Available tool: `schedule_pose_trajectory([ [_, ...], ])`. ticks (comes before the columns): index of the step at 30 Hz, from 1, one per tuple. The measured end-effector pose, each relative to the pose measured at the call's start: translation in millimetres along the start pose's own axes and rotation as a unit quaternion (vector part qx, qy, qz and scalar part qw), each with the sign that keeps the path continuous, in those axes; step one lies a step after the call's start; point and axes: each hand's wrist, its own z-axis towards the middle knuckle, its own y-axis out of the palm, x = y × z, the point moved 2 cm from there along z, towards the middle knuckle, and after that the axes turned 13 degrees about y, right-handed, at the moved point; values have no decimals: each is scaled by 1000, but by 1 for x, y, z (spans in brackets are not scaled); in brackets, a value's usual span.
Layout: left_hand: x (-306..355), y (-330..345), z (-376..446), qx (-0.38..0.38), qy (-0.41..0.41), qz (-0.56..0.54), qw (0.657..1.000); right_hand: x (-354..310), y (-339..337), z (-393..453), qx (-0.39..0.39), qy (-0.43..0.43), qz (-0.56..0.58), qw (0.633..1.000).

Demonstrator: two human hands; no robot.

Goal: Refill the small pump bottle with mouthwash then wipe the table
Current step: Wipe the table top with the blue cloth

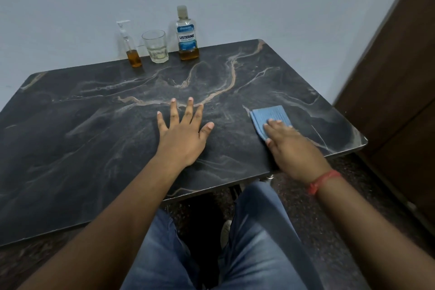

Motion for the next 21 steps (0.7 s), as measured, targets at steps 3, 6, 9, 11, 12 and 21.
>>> schedule_pose_trajectory([
  [3, 3, 0, 2, 3, 4, 4, 1000, -16, 17, -22, -21, -97, -15, 995],
  [6, 5, 0, 5, 3, 8, 7, 1000, 5, 4, 1, -15, -50, -5, 999],
  [9, 7, 2, 5, 3, 8, 9, 1000, 7, 1, -1, 7, -31, -29, 999],
  [11, 8, 2, 5, 6, 11, 12, 1000, -5, 14, -22, -18, -96, -26, 995],
  [12, 8, 2, 6, 6, 11, 13, 1000, -3, 15, -23, -28, -121, -23, 992],
  [21, 4, 4, 3, -7, 1, 15, 1000, -8, 15, -28, -41, -145, -17, 988],
])
